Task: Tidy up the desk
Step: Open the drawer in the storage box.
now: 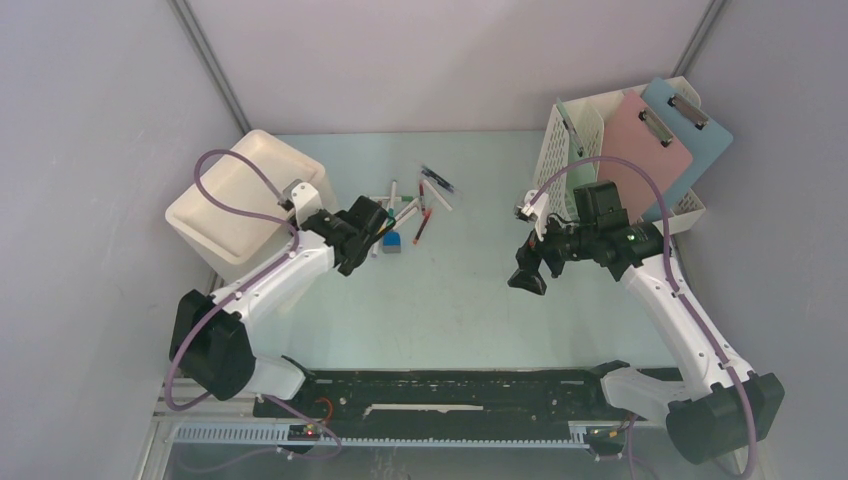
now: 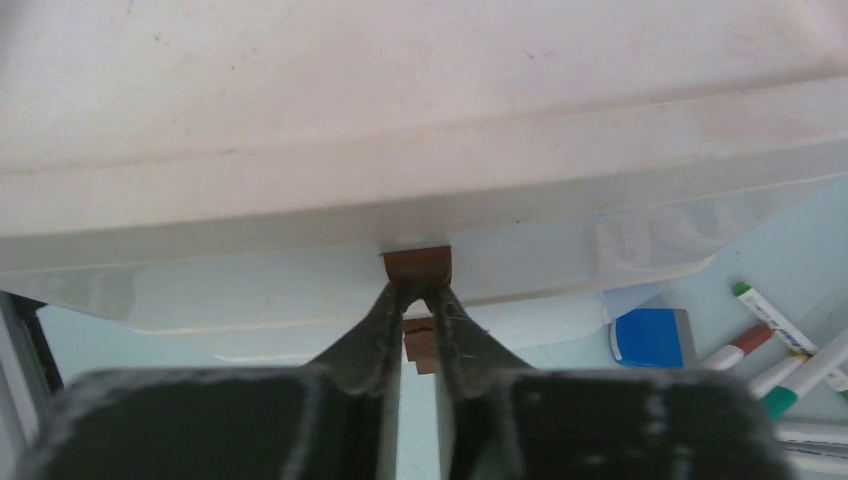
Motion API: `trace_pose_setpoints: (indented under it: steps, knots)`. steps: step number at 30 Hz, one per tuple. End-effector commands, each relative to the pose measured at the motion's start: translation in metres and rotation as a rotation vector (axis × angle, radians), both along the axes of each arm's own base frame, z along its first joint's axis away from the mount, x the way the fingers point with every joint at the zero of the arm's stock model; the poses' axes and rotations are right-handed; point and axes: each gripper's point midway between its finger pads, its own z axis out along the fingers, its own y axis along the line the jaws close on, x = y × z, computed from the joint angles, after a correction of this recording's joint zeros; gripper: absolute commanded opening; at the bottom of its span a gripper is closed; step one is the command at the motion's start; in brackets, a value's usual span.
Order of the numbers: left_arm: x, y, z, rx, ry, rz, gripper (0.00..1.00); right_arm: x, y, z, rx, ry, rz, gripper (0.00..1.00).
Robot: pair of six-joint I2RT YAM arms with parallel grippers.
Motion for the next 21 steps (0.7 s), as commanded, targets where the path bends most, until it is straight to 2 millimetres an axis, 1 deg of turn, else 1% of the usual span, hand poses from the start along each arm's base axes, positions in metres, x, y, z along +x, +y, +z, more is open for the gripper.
trace_pose_setpoints:
  steps: [1,2,5,11,15,21]
  knots:
    - [0.002,0.012,0.019,0.037,-0.078,0.040,0.07,0.003,0.002,0.011,0.025,-0.042,0.007,1.00]
    - [0.001,0.013,0.018,0.032,-0.078,0.038,0.04,0.003,0.002,0.011,0.024,-0.041,0.006,1.00]
    - [-0.003,0.011,0.017,0.010,-0.072,0.021,0.00,0.003,0.002,0.011,0.024,-0.042,0.006,1.00]
    - [-0.010,-0.003,0.018,-0.049,-0.105,-0.055,0.00,0.003,0.002,0.010,0.024,-0.039,0.005,1.00]
    - [-0.015,-0.021,0.016,-0.097,-0.125,-0.128,0.00,0.004,0.001,0.012,0.026,-0.043,0.003,1.00]
    - [-0.018,-0.051,0.006,-0.148,-0.115,-0.226,0.00,0.003,0.001,0.013,0.030,-0.044,0.003,1.00]
